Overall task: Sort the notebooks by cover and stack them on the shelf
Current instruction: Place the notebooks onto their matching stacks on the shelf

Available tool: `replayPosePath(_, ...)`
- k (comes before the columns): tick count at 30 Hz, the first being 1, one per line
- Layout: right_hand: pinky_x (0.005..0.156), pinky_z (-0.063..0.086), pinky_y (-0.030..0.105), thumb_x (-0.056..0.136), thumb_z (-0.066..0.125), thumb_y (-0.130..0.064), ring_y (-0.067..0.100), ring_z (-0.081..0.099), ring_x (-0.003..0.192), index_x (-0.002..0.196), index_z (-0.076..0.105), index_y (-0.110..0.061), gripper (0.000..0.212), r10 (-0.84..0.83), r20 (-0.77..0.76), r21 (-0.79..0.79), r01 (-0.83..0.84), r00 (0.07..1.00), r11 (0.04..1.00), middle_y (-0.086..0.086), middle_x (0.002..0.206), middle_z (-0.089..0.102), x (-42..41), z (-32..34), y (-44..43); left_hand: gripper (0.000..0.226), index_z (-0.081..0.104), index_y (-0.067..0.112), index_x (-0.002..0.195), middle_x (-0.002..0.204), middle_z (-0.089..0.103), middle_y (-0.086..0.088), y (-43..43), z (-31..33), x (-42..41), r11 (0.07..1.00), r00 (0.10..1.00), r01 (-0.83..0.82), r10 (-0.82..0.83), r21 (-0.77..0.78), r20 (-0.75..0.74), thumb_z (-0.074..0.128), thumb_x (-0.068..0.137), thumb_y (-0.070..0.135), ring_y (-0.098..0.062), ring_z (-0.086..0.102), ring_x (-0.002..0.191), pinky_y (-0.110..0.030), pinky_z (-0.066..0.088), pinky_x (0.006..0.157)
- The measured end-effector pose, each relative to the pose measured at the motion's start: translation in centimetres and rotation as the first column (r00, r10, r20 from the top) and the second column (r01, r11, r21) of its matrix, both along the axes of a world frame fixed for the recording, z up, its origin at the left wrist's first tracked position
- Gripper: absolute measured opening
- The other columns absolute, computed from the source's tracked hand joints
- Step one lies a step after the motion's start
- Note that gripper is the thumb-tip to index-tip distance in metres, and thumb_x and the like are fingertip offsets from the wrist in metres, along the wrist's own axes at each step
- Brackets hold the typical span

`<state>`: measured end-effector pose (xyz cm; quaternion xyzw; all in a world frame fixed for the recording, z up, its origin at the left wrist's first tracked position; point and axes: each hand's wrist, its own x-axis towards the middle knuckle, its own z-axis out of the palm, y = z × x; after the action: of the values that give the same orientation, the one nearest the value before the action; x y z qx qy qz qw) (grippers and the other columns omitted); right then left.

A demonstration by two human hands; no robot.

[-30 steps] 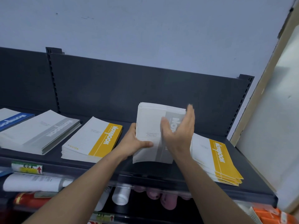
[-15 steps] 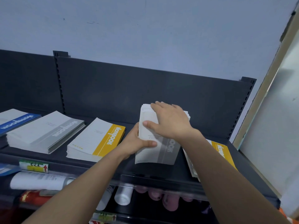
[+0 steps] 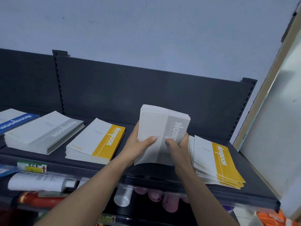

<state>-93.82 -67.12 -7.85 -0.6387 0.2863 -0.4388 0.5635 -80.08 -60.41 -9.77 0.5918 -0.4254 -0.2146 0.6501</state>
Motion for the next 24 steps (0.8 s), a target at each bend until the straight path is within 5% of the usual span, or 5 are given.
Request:
replayPosePath(7,0.079,0.039,0.023,0.098,0.036,-0.008,0.002,0.05,0.095,0.125,0.037,-0.016,0.028,-0.008,-0.196,-0.041,0.0,0.981,0.999,-0.005,0.115,0.052,-0.6,-1.4,0.0,0.075,0.038,0.027,0.14,0.131,0.058,0.011,0.3,-1.7,1.7,0.974,0.996,0.09,-0.094,0.206,0.008,0.077,0.077,0.034,-0.01,0.053,0.123,-0.04,0.041,0.108)
replayPosePath(10,0.085,0.035,0.024,0.1,0.039,-0.011,0.014,0.051,0.104,0.125,0.039,-0.011,0.025,-0.072,-0.306,-0.162,0.022,0.949,0.987,-0.002,0.116,0.052,-0.8,-2.0,-0.8,0.065,0.036,0.023,0.14,0.135,0.053,0.009,0.0,-1.4,2.2,0.955,0.988,0.018,-0.062,0.296,0.14,0.07,0.085,0.032,-0.012,0.049,0.124,-0.041,0.039,0.109)
replayPosePath(15,0.078,0.037,0.028,0.1,0.044,-0.018,0.017,0.052,0.092,0.118,0.046,-0.011,0.02,-0.156,-0.416,-0.284,0.035,0.896,0.958,-0.005,0.101,0.055,-0.8,-1.7,-2.1,0.057,0.043,0.018,0.135,0.13,0.053,0.007,-0.6,-0.7,2.5,0.942,0.96,-0.125,0.035,0.312,0.278,0.067,0.087,0.037,-0.013,0.052,0.119,-0.037,0.045,0.1)
replayPosePath(21,0.092,0.046,0.04,0.098,0.044,-0.033,0.023,0.057,0.102,0.113,0.052,-0.012,0.027,-0.129,-0.521,-0.174,0.043,0.844,0.984,0.001,0.111,0.06,0.5,-1.3,-3.6,0.056,0.052,0.014,0.13,0.128,0.06,0.001,-1.2,-0.1,2.3,0.902,0.962,-0.223,0.142,0.37,0.233,0.051,0.092,0.054,-0.018,0.057,0.112,-0.031,0.046,0.09)
replayPosePath(24,0.092,0.047,0.039,0.097,0.044,-0.036,0.024,0.056,0.105,0.118,0.052,-0.01,0.034,-0.088,-0.612,-0.106,0.028,0.786,0.994,0.004,0.116,0.058,1.1,-1.6,-4.2,0.068,0.041,0.007,0.138,0.134,0.054,-0.007,-1.3,-0.3,2.4,0.831,0.953,-0.276,0.169,0.483,0.253,0.039,0.094,0.059,-0.024,0.054,0.116,-0.033,0.044,0.088)
